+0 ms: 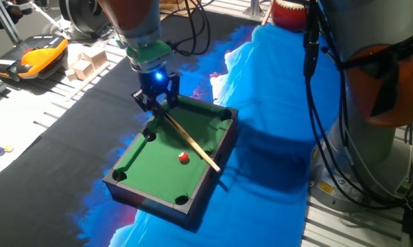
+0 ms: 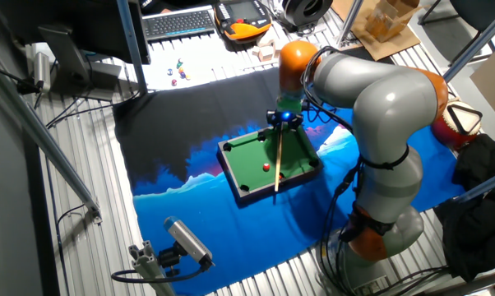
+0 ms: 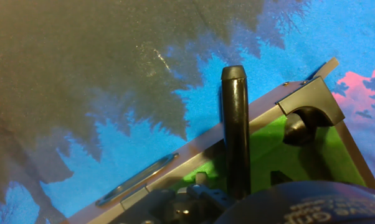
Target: Hit the pool ball
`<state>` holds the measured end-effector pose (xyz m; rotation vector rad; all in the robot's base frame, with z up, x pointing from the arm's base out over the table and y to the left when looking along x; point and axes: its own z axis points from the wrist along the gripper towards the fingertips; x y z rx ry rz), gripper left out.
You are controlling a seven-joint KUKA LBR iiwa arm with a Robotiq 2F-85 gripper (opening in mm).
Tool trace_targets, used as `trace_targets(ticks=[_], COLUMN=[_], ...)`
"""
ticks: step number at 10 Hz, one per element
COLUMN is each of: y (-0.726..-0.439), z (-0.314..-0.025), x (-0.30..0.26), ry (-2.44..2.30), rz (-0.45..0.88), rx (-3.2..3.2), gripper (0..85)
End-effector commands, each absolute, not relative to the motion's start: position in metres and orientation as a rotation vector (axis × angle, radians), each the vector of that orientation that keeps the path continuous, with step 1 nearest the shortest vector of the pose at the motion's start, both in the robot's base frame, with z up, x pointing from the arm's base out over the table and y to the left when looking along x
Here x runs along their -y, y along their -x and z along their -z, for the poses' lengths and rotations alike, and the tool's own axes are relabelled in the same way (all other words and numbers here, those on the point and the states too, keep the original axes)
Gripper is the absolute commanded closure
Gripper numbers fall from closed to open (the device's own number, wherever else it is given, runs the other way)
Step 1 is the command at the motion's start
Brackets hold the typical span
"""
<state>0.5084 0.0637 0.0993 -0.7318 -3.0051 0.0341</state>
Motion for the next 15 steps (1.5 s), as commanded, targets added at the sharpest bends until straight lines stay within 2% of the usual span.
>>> trace_targets(ticks=[1,9,10,15], y=[-0.5079,-0.5075,-0.5078,-0.5084], z=[-0.098,-0.0945,-0.0942,-0.0934], x=[-0.0644,-0.0657,-0.0656,-0.0655], ry=[0.737,0.7,0.694,0.665], rz=[-0.039,-0.015,-0.001,0.019], rx=[3.01,3.006,3.0,2.981], gripper=[34.0,34.0,51.0,51.0])
